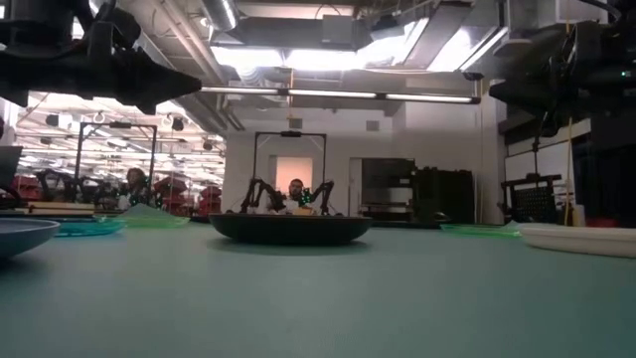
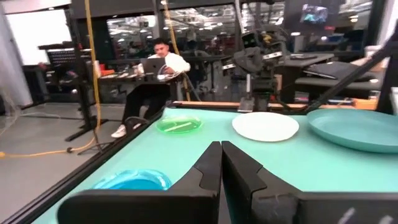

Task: Stack plastic plates
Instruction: Move the blue plate to the bottom center of the table

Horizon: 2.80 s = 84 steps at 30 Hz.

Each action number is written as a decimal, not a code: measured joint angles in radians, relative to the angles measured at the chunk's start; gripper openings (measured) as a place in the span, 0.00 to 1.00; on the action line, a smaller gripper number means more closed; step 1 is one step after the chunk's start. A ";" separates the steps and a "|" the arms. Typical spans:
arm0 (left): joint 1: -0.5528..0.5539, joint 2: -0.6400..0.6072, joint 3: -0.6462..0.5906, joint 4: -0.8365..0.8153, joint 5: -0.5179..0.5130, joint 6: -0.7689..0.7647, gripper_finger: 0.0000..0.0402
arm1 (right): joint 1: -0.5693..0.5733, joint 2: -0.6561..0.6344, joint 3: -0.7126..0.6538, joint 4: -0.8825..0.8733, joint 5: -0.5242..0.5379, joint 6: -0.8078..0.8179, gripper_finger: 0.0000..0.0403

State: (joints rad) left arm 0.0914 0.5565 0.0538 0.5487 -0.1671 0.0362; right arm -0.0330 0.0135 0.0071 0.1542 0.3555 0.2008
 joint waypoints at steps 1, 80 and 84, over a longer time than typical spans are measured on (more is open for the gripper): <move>0.000 0.008 0.000 0.013 0.006 0.000 0.01 | 0.000 0.000 0.000 0.000 -0.003 -0.002 0.02; -0.371 0.784 0.673 -1.129 0.387 -0.394 0.35 | 0.000 0.212 0.000 -0.095 -0.218 -0.071 0.02; -0.386 0.784 0.644 -1.133 0.373 -0.395 0.35 | 0.000 0.229 0.000 -0.083 -0.213 -0.094 0.02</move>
State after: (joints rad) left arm -0.2947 1.3407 0.6978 -0.5843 0.2057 -0.3584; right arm -0.0330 0.2422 0.0074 0.0707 0.1420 0.1067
